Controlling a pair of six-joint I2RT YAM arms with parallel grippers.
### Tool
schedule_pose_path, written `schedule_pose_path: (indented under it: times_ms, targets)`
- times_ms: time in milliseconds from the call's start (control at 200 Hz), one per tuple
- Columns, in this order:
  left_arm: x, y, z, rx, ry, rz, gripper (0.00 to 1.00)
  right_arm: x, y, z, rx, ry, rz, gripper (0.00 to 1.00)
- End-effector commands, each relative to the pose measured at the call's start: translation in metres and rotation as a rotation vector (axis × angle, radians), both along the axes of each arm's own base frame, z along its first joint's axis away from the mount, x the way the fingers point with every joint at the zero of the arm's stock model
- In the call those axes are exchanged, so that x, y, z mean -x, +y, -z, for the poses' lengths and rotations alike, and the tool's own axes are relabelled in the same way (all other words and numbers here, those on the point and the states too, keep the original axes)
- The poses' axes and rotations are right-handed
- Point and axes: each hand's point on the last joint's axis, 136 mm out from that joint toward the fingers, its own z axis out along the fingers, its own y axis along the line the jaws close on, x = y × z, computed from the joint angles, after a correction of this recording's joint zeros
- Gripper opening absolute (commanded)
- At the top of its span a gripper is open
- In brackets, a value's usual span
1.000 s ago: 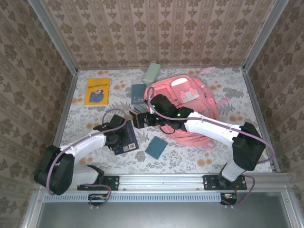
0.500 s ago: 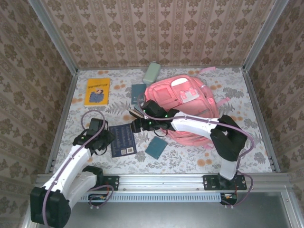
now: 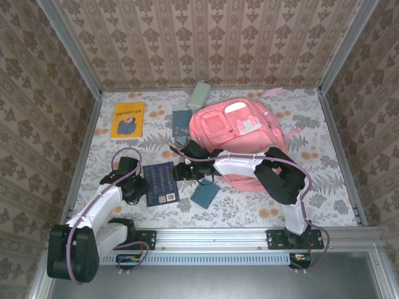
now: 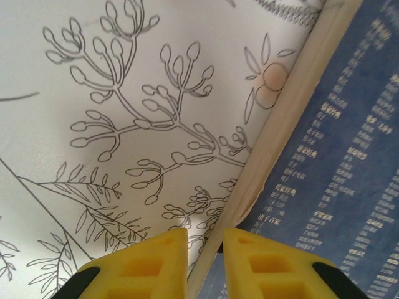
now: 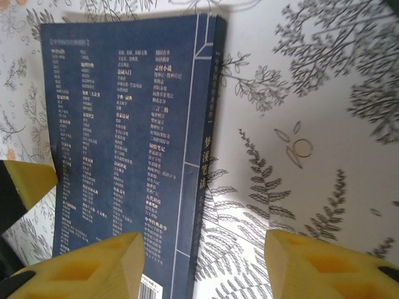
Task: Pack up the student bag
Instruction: Pick up the book from the bottom-left of the table.
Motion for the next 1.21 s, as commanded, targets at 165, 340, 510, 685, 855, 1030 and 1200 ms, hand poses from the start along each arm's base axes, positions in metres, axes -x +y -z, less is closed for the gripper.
schedule_pose_path:
  times_ms: [165, 340, 510, 685, 855, 1030, 1200]
  targets:
    - [0.019, -0.007, 0.021, 0.057, 0.051, -0.01, 0.2, 0.007, 0.024, 0.009, -0.029, 0.046, -0.011, 0.5]
    - [0.022, -0.008, 0.022, 0.062, 0.047, -0.01, 0.16, 0.013, 0.034, 0.022, -0.033, 0.086, -0.018, 0.48]
    - [0.027, -0.01, 0.026, 0.071, 0.059, -0.001, 0.12, 0.017, 0.06, -0.006, -0.219, 0.095, -0.056, 0.44]
    - [0.027, -0.011, 0.025, 0.076, 0.055, 0.004, 0.11, 0.017, 0.083, -0.053, -0.456, 0.111, -0.114, 0.39]
    - [0.027, -0.01, 0.023, 0.068, 0.057, 0.013, 0.11, 0.023, 0.09, -0.075, -0.569, 0.152, -0.16, 0.37]
    - [0.029, -0.009, 0.023, 0.063, 0.061, 0.006, 0.12, 0.024, 0.078, -0.056, -0.469, 0.163, -0.167, 0.38]
    - [0.028, -0.009, 0.022, 0.059, 0.057, 0.007, 0.12, 0.019, 0.06, -0.04, -0.364, 0.175, -0.165, 0.27]
